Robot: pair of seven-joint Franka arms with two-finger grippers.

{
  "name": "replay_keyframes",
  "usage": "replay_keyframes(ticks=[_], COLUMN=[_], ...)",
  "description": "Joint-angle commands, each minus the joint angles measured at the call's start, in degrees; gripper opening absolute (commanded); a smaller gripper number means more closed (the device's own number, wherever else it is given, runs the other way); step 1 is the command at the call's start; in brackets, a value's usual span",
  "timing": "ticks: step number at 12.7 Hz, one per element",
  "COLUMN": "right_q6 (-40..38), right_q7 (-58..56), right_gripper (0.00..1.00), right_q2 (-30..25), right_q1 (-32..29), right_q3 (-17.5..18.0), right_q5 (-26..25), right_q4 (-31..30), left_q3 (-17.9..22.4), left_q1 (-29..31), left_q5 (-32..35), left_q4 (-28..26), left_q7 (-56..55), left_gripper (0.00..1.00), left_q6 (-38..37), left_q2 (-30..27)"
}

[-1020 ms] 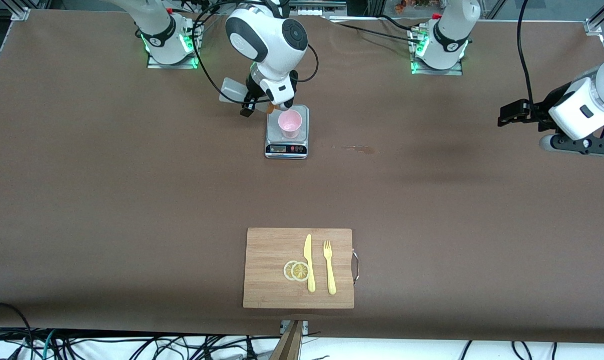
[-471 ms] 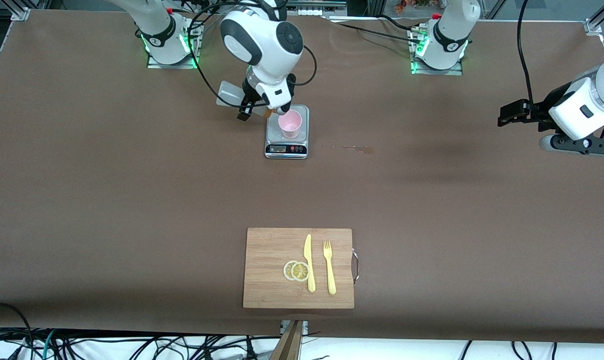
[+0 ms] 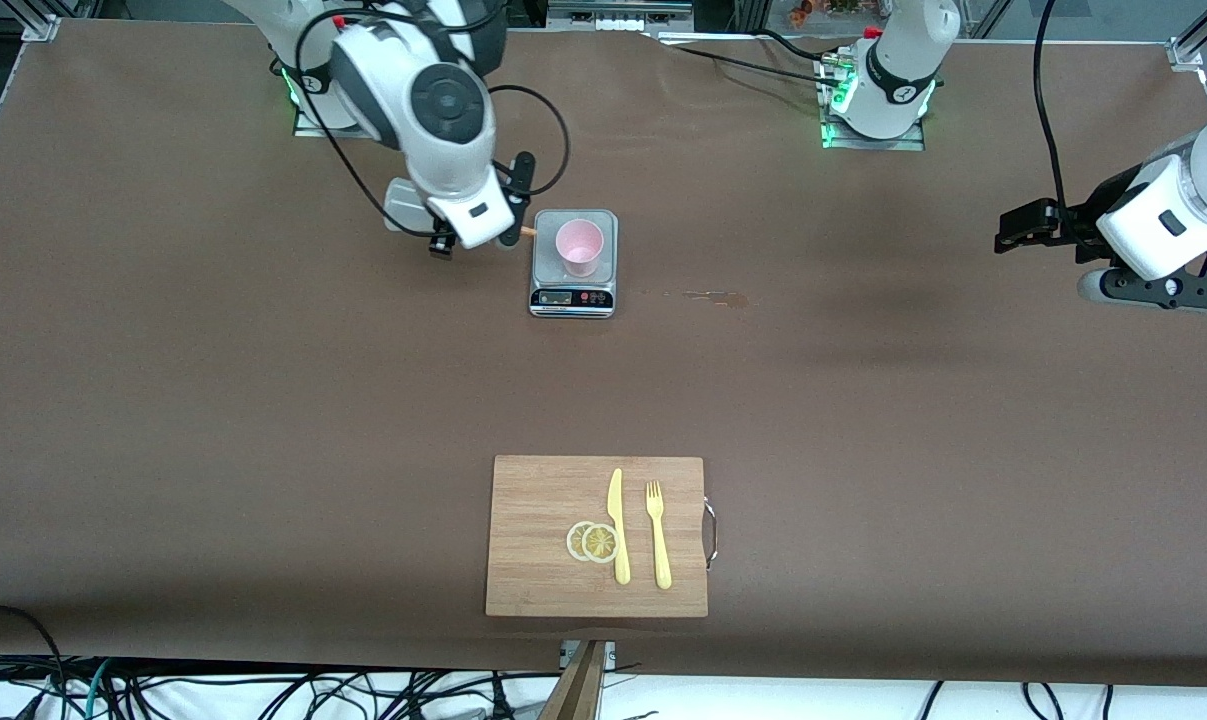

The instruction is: Add sauce to pink cup with both arms

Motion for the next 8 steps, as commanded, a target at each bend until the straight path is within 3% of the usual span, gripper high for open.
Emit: replay_keyframes(ticks=[1,4,8], right_q6=[0.0,0.9,1.0], right_q7=[-12.1,-30.0,-53.9], right_gripper=[0.14,0.16,0.16], right_q2=[-1.7,1.5,7.1], right_q1=[-5.8,-13.2,-14.6], right_q3=[0.2,-1.2,-11.9], right_q5=[5.7,12.4,26.4], right_q4=[1.2,3.6,5.8], left_q3=[-0.2,-0.3,-0.3], left_q1=[0.1,0.0,0.0], left_q5=[0.4,0.4,0.4], left_q4=[1.5,1.5,1.5], left_q7=[-0.5,-0.5,-0.5], left_gripper=[1.0,1.0,1.0], left_q6=[-0.3,-0.3,-0.3], left_q2=[0.7,0.7,0.7])
